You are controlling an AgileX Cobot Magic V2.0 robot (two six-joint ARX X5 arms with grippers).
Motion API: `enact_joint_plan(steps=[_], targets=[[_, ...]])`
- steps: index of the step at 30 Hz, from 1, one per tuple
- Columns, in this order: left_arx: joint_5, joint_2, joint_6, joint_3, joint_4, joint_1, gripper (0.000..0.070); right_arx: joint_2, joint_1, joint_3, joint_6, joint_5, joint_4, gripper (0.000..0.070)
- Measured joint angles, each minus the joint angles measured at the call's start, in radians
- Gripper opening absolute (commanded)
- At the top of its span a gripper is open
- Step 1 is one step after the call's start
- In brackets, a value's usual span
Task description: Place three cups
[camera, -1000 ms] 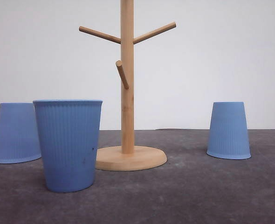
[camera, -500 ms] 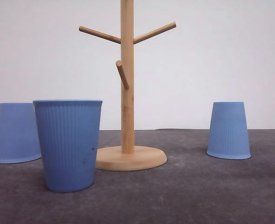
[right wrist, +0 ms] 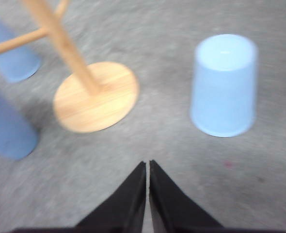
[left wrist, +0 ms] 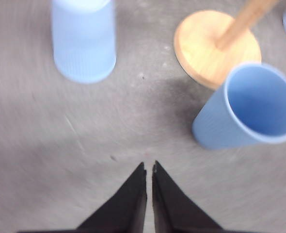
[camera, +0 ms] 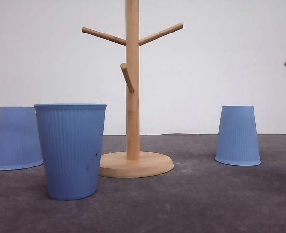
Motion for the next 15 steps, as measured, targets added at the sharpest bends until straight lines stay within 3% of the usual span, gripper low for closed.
enact_joint_plan(steps=[3,4,6,7,9,15], targets=[[-0.01,0.003,0.075,0.026,0.0,-0.026,0.0118,0.0,0.038,0.0,-0.02,0.0,0.0,0.0038],[-0.009,0.003,0.087,0.032,0.001,-0.027,0.0219,0.0,0.045,0.0,-0.027,0.0,0.0,0.011],[-0.009,-0.001,0.1,0.04,0.002,-0.027,0.043,0.0,0.052,0.0,-0.043,0.008,0.0,0.0319],[-0.008,-0.001,0.099,0.043,0.002,-0.027,0.0483,0.0,0.052,0.0,-0.045,0.021,0.0,0.0394],[-0.008,-0.001,0.083,0.046,0.002,-0.027,0.0504,0.0,0.052,0.0,-0.047,0.039,0.0,0.0457],[-0.009,0.021,-0.065,0.053,0.012,-0.024,0.0504,0.0,0.052,0.0,-0.049,0.048,0.004,0.0457]])
